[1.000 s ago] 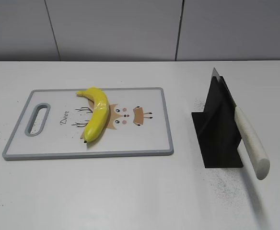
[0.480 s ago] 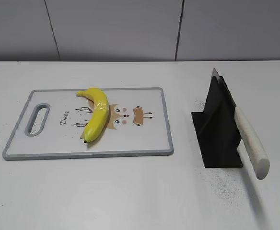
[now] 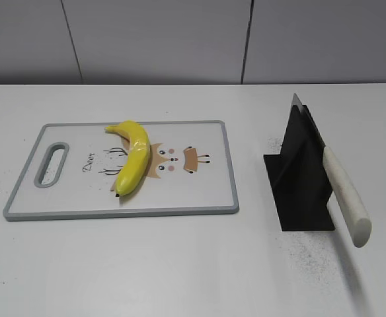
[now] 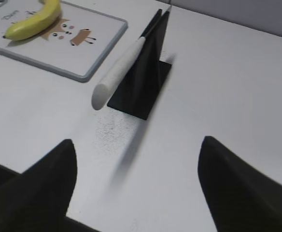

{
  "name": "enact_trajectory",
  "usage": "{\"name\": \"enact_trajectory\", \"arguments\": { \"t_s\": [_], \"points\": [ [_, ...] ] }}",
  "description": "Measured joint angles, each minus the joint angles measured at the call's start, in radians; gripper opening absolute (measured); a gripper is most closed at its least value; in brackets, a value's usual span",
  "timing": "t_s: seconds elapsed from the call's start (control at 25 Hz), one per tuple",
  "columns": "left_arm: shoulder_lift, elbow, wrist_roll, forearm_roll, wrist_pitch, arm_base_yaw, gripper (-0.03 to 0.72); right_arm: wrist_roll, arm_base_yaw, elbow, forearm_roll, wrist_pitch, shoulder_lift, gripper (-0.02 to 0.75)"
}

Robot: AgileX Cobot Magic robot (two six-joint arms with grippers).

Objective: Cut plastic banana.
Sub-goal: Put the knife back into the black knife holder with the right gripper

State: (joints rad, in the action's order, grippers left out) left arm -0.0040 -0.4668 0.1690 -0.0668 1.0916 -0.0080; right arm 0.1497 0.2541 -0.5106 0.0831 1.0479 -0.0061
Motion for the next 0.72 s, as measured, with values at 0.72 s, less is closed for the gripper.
{"name": "enact_trajectory", "arguments": {
  "t_s": [0.72],
  "points": [
    [0.0,0.0,0.0,-0.001,0.0,0.0,0.553,0.0,-0.181,0.0,0.002,0.0,0.0,0.59]
  ]
}}
